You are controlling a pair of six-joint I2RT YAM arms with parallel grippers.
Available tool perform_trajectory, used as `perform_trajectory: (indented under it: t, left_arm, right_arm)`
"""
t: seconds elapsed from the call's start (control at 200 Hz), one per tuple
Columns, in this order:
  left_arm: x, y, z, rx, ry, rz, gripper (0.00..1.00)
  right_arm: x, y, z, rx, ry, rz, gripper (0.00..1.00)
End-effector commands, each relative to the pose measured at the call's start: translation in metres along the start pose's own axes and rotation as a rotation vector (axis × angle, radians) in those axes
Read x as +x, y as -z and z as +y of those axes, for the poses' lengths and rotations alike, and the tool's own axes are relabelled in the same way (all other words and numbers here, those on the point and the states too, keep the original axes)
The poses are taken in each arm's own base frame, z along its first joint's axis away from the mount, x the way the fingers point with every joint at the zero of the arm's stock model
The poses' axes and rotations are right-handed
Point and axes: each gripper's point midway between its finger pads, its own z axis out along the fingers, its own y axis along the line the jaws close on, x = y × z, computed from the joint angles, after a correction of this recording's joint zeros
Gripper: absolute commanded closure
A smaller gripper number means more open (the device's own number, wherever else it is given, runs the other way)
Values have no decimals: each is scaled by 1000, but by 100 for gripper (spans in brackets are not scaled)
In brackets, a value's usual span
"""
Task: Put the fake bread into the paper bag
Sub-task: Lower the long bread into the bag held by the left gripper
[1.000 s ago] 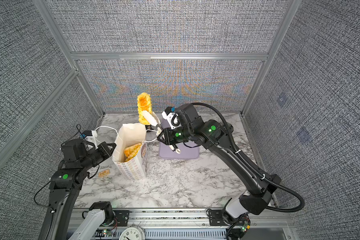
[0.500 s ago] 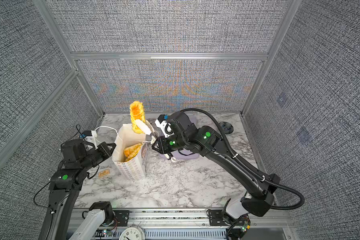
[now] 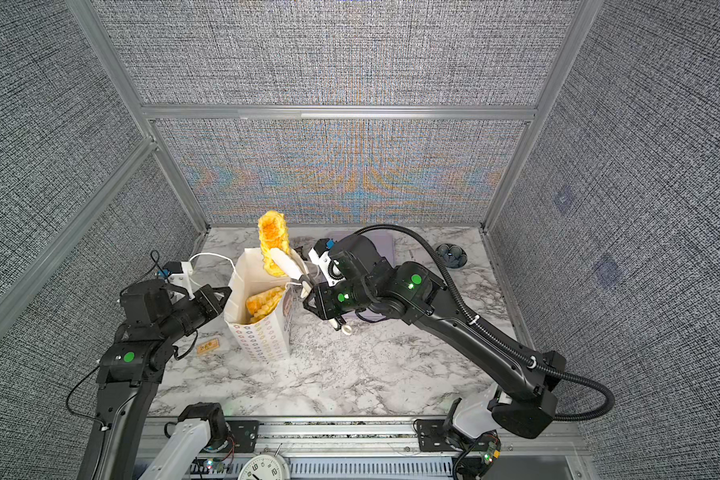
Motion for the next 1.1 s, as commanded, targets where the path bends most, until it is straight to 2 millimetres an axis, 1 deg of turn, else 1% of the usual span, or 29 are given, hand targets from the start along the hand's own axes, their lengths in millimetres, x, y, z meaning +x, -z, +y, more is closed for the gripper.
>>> perform_trajectory:
  t: [0.0, 0.7, 1.095]
  left_arm:
    - [-6, 1, -2, 7, -6, -24, 100]
    - [-4, 0, 0, 3, -7, -23, 100]
    - [-4, -1, 0, 6, -4, -21, 100]
  right_arm:
    - [-10, 1, 10, -29, 9, -51, 70]
    - [11, -32, 32, -52, 16, 26, 70]
    - [25, -42, 30, -14, 23, 69, 68]
